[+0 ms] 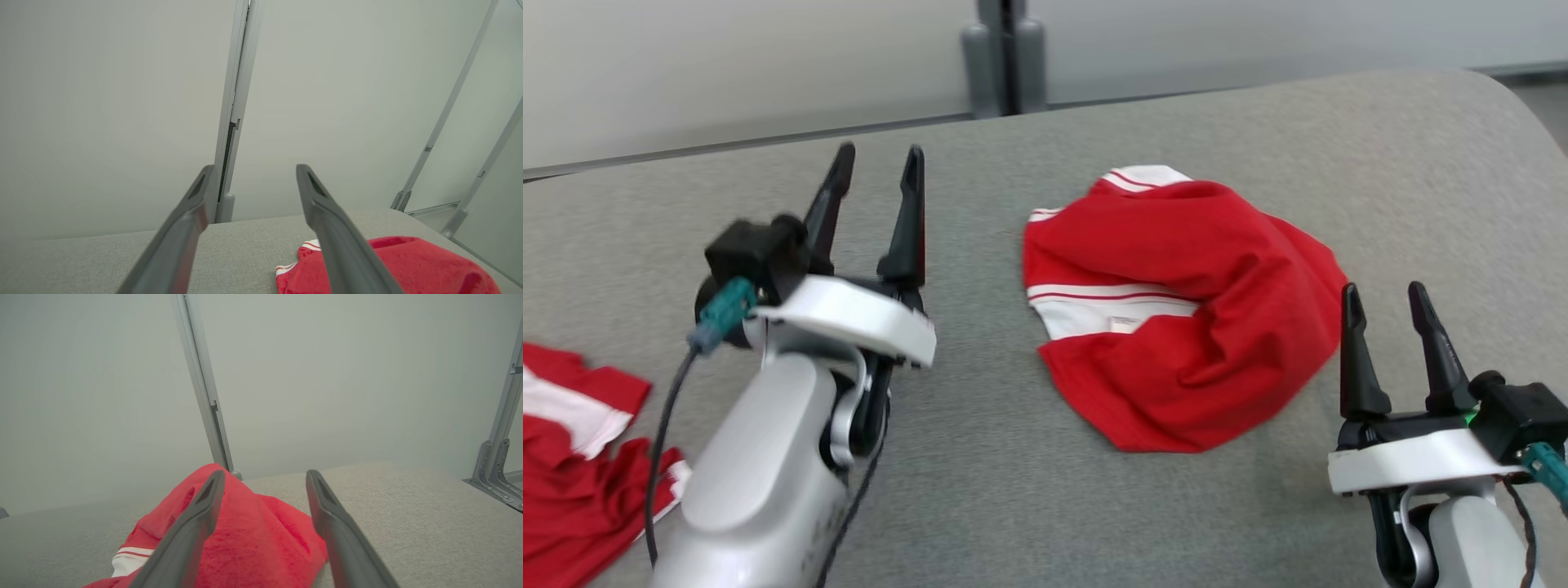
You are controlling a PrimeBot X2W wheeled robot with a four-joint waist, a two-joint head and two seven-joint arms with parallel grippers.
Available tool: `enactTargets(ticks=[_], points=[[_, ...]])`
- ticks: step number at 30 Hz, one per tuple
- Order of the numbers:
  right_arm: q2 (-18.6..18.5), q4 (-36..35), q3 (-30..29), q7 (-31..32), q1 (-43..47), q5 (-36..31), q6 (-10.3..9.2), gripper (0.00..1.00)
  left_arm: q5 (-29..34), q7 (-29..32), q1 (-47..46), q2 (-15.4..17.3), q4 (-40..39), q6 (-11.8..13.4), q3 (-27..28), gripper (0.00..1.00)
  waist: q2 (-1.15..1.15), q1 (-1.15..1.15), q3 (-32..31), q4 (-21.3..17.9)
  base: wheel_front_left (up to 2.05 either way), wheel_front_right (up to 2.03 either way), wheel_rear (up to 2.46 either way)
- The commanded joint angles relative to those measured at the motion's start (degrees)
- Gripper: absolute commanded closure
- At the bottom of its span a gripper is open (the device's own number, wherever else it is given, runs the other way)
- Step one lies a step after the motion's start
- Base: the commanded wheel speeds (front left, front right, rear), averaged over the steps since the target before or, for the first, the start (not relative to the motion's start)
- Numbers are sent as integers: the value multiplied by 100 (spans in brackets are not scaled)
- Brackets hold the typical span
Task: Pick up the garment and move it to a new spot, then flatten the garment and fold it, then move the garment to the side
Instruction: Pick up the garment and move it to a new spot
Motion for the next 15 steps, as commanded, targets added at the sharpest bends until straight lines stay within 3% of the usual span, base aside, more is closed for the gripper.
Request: enactTargets(ticks=[1,5,11,15], points=[[-22,27,32,-8,85,-63,0,0,93,-13,288,-2,-133,6,70,0,0,0,-311,444,0,0,0],[-38,61,144,-8,172,-113,0,0,257,-12,1210,-110,-529,56,459,0,0,0,-472,694,0,0,0],[-89,148,225,-8,247,-207,0,0,561,-12,2238,-382,-846,-169,874,0,0,0,-561,909,0,0,0],[-92,172,258,-8,270,-231,0,0,745,-12,2437,-486,-885,-274,1003,0,0,0,-569,983,0,0,0]])
